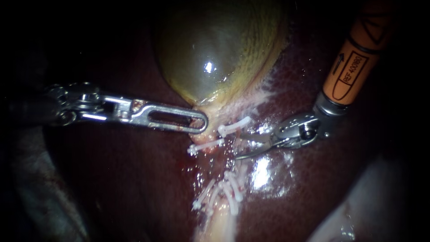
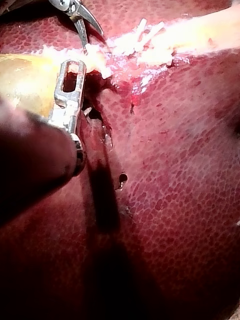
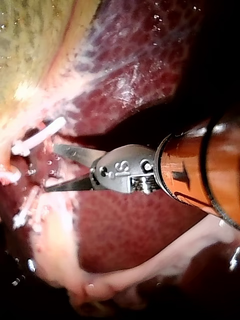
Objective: Go back from the cut right tube
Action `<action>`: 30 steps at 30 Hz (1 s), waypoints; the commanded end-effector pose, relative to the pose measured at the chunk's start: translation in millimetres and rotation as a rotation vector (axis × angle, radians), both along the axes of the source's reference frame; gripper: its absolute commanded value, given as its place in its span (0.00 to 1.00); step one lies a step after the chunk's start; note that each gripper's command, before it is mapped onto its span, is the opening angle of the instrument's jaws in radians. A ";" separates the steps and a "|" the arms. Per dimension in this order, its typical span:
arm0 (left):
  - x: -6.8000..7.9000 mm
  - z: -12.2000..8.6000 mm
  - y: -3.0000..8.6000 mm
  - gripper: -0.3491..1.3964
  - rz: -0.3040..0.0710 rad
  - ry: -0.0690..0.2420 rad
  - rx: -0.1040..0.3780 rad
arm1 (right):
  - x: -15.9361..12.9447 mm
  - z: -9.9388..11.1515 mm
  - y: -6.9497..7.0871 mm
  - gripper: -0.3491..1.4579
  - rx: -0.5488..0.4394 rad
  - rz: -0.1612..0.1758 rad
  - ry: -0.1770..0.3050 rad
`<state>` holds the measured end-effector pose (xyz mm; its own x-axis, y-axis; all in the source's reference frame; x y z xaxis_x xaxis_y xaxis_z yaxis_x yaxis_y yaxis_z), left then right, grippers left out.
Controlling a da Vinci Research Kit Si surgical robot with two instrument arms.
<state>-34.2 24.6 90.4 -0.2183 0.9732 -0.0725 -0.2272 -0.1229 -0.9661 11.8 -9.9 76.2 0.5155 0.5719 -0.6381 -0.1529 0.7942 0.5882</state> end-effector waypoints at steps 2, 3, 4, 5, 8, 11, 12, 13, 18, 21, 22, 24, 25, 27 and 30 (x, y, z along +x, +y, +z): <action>0.0 0.0 0.0 0.00 0.000 0.000 0.000 | -0.6 -0.2 0.0 0.53 0.003 -0.002 0.002; 0.0 0.0 0.0 0.00 0.000 0.000 0.000 | -0.8 -0.3 0.1 0.53 0.004 -0.004 0.002; 0.0 0.1 0.0 0.00 0.001 0.000 0.000 | -1.1 -0.4 0.1 0.53 0.004 -0.005 0.003; 0.0 0.1 0.0 0.00 0.001 0.000 0.000 | -1.4 -0.6 0.2 0.53 0.004 -0.005 0.006; 0.1 0.1 0.0 0.00 0.001 0.000 0.000 | -2.2 -1.0 0.3 0.52 0.010 -0.002 0.012; 0.1 0.1 0.0 0.00 0.001 0.000 0.000 | -3.0 -1.6 0.6 0.53 0.011 -0.001 0.025; 0.1 0.1 0.0 0.00 0.001 0.000 0.000 | -3.3 -1.8 0.7 0.53 0.011 0.000 0.030; 0.1 0.1 0.0 0.00 0.001 0.000 0.000 | -3.7 -1.9 0.8 0.54 0.011 0.001 0.033; 0.0 0.1 0.0 0.00 0.001 0.000 0.000 | -5.9 -2.9 1.5 0.56 0.000 0.016 0.038; 0.0 0.2 0.0 0.00 0.000 0.000 -0.001 | -7.3 -3.5 1.9 0.56 -0.006 0.026 0.039; 0.0 0.2 0.0 0.00 0.000 0.000 -0.001 | -7.6 -3.7 2.0 0.57 -0.008 0.030 0.038; -0.1 0.3 0.0 0.00 0.000 0.001 -0.001 | -8.3 -4.0 2.2 0.57 -0.012 0.036 0.042; -0.2 0.3 -0.1 0.00 -0.001 0.001 -0.002 | -8.5 -4.1 2.2 0.56 -0.011 0.036 0.041; -0.3 0.5 -0.2 0.00 -0.002 0.002 -0.003 | -8.6 -4.2 2.3 0.56 -0.013 0.041 0.044; -0.6 0.8 -0.4 0.00 -0.002 0.004 -0.005 | -8.5 -4.3 2.3 0.56 -0.013 0.042 0.043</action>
